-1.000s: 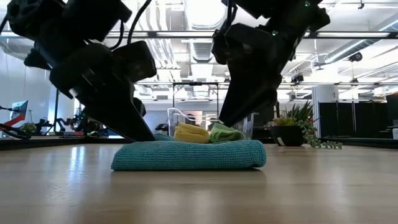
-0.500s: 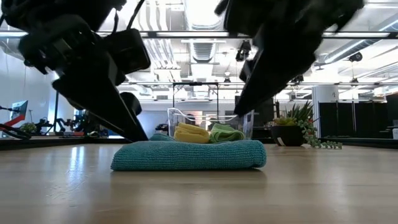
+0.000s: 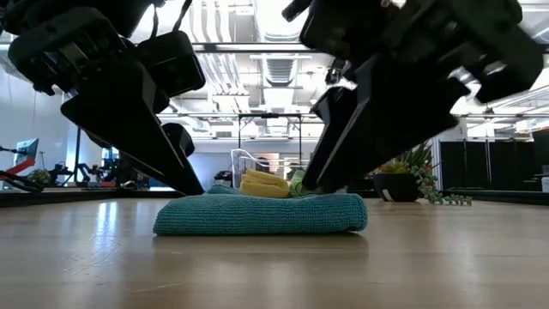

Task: Fold microfiber towels
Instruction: Fold the light blue microfiber towel

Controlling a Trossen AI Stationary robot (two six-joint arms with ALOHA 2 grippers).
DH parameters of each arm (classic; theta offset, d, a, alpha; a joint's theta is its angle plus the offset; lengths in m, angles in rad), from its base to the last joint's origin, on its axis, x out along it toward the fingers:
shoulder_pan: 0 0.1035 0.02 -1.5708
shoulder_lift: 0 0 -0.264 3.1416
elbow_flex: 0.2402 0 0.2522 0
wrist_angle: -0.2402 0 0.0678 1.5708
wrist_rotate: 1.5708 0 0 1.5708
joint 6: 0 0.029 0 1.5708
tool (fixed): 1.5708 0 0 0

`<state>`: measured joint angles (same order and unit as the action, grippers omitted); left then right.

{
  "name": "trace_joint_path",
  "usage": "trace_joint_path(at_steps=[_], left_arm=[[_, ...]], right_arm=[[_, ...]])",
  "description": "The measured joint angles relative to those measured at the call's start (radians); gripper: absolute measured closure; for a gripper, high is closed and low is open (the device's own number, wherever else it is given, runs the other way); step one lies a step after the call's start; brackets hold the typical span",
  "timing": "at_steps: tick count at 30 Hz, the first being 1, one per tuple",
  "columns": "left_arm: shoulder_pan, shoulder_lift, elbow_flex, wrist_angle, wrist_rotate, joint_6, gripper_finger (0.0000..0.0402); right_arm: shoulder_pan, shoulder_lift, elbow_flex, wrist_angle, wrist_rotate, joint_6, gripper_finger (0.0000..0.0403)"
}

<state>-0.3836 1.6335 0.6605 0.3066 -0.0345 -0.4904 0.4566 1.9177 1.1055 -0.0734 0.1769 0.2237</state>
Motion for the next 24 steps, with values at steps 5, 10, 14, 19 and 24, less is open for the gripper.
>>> trace_joint_path(at_steps=[5, 10, 14, 19, 24], left_arm=[[0.000, -0.002, 0.009, 0.003, -0.002, -0.001, 0.0166], [0.000, -0.002, 0.008, 0.000, -0.006, -0.002, 0.0166], [0.002, -0.002, 0.006, 0.010, -0.017, -0.002, 0.0166], [0.004, -0.002, 0.005, 0.090, -0.090, -0.001, 0.0166], [0.014, 0.033, 0.008, 0.077, -0.140, -0.042, 0.0177]], right_arm=[[-0.005, 0.042, 0.019, -0.002, 0.026, 0.000, 0.0203], [-0.005, 0.067, 0.025, -0.014, 0.026, 0.000, 0.0220], [-0.005, 0.081, 0.032, -0.025, 0.027, -0.017, 0.0234], [-0.005, 0.091, 0.034, -0.023, 0.029, -0.040, 0.0255], [-0.005, 0.091, 0.034, -0.025, 0.033, -0.041, 0.0280]])
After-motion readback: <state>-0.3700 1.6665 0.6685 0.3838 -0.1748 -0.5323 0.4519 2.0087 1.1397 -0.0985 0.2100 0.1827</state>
